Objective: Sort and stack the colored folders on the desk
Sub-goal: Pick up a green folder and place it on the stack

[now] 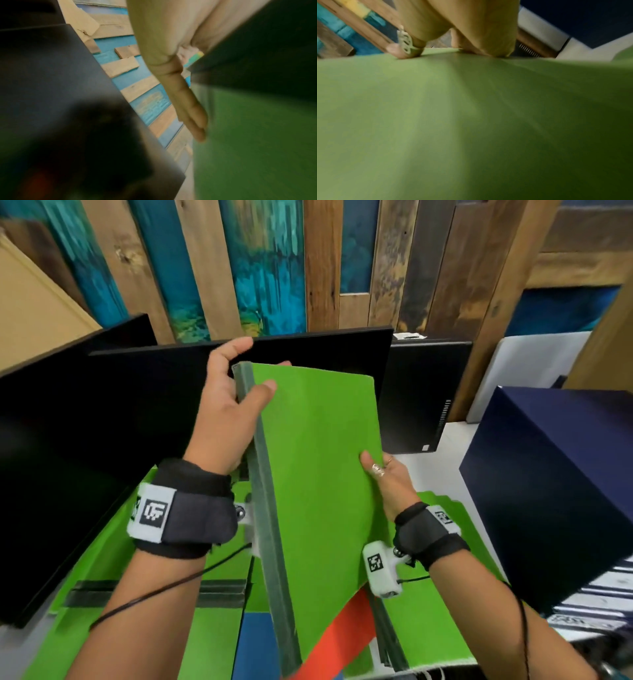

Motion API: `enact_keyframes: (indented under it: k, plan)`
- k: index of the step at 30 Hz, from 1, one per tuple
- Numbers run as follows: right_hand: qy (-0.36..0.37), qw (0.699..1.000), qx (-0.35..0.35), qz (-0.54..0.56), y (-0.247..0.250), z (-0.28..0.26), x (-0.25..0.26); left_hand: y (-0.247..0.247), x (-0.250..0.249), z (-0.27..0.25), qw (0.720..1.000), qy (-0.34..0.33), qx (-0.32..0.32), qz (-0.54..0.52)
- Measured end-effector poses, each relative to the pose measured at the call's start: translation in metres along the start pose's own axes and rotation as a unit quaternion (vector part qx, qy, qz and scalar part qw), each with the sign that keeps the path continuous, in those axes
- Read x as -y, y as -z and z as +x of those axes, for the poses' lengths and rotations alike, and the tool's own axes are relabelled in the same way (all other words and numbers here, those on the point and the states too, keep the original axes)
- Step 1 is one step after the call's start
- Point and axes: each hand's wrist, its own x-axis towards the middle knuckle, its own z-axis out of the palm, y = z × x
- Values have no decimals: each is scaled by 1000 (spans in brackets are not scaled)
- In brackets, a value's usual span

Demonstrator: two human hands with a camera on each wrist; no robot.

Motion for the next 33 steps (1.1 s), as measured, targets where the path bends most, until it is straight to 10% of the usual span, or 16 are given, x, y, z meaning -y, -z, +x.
enact_keyframes:
  k: [3, 8, 14, 18, 23, 29, 33]
  plan:
    - [-29, 990, -114, -75, 38, 13, -6, -3, 35, 6, 987, 121, 20, 106]
    - [-138, 947, -235, -172, 103, 5, -45, -29, 124, -26, 891, 244, 261, 280]
    - [-234, 879, -290, -296, 145, -16, -83, -79, 195, -75, 885, 268, 242, 295]
    - [-228, 810, -249, -480, 142, -17, -87, -90, 226, -89, 854, 236, 278, 370]
    - [-165, 808, -117, -553, 112, -12, -82, -54, 242, -91, 813, 215, 271, 467]
    - [-185, 784, 94, -585, 69, -17, -108, 23, 238, -110, 616, 440, 140, 637]
    - [-211, 748, 153, -610, 55, -30, -124, 44, 244, -125, 623, 481, 153, 598]
